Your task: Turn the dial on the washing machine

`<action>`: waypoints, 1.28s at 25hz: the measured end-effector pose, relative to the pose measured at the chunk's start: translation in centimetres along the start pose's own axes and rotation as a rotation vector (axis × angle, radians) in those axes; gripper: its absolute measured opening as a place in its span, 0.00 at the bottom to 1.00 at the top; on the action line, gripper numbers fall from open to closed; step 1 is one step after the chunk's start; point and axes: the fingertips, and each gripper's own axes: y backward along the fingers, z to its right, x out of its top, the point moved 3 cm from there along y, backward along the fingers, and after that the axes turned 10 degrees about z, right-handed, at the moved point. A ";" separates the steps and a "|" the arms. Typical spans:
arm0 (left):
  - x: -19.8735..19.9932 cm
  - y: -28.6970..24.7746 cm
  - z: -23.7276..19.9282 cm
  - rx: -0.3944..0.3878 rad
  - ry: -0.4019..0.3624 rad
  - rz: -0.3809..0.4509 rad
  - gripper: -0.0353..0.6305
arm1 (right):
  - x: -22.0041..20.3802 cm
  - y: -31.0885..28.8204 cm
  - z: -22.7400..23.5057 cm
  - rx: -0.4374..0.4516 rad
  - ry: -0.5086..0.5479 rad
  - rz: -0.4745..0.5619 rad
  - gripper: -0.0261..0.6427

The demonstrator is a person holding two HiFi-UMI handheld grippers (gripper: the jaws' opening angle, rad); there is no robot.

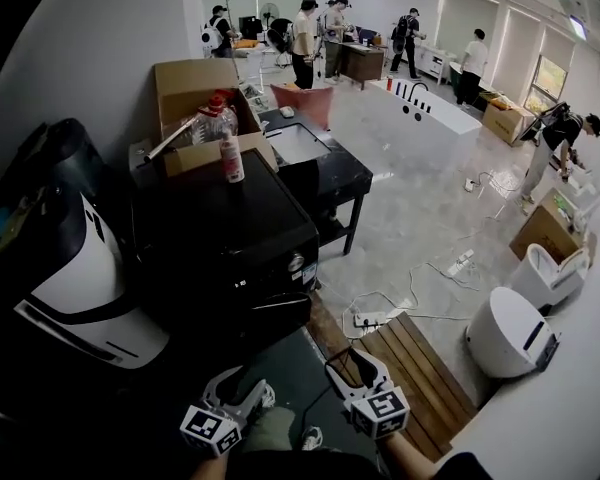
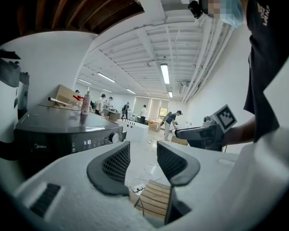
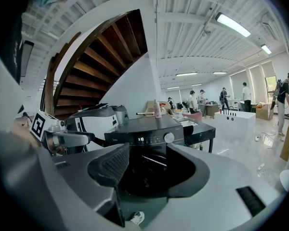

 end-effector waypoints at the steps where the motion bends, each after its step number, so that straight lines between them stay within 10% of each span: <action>1: 0.1 -0.2 -0.5 0.008 -0.001 0.004 0.30 | 0.0 -0.8 0.4 0.003 0.007 -0.002 0.37; 32: 0.7 -12.5 -18.6 -0.075 0.044 -0.057 0.30 | -3.6 -30.4 8.9 0.032 0.325 -0.229 0.47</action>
